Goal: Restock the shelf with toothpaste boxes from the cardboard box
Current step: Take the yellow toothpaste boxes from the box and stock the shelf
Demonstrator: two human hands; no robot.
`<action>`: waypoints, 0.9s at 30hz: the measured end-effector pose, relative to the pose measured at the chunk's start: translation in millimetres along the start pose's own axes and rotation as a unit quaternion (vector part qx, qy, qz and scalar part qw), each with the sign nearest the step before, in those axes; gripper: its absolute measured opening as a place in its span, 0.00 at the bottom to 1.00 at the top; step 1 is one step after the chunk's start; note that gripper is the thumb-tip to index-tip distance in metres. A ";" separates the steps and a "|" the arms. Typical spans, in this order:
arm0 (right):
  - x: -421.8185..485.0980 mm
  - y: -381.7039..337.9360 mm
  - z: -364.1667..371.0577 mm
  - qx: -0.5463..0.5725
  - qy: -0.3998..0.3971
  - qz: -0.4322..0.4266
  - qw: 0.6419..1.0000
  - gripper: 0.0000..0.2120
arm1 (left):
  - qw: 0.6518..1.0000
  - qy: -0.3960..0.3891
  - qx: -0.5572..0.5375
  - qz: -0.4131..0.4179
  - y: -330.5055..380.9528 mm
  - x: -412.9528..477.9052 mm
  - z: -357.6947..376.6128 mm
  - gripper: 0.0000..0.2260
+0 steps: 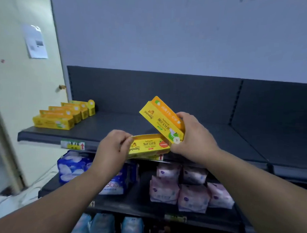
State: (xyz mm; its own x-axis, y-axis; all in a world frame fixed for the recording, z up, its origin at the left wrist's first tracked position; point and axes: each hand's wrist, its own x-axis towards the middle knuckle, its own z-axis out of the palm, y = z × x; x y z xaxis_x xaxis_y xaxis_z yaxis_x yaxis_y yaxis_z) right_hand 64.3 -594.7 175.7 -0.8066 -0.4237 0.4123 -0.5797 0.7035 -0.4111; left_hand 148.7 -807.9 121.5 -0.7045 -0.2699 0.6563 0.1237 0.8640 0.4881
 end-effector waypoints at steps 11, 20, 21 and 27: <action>115.6 -3.7 45.2 0.033 -0.002 -0.072 0.997 0.41 | 0.998 0.047 0.047 -0.010 -67.1 71.4 5.6 0.05; 192.8 -0.2 81.8 0.029 -0.060 -0.085 0.994 0.42 | 0.993 0.034 0.067 -0.089 -112.4 129.3 18.8 0.07; 197.9 -1.2 85.3 0.028 -0.068 -0.082 0.994 0.42 | 0.992 0.014 0.050 -0.116 -117.5 133.9 17.9 0.07; 216.2 -9.2 104.9 0.024 -0.084 -0.048 0.995 0.43 | 0.962 -0.139 -0.064 -0.224 -159.4 159.9 4.6 0.08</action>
State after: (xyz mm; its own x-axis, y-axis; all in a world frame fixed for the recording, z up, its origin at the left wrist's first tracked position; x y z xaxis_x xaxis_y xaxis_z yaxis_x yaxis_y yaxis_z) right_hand -116.9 -752.6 183.4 -0.7535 -0.5789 0.3118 -0.6560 0.6297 -0.4161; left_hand 13.2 -986.8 146.0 -0.8645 -0.4642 0.1925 -0.1643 0.6231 0.7647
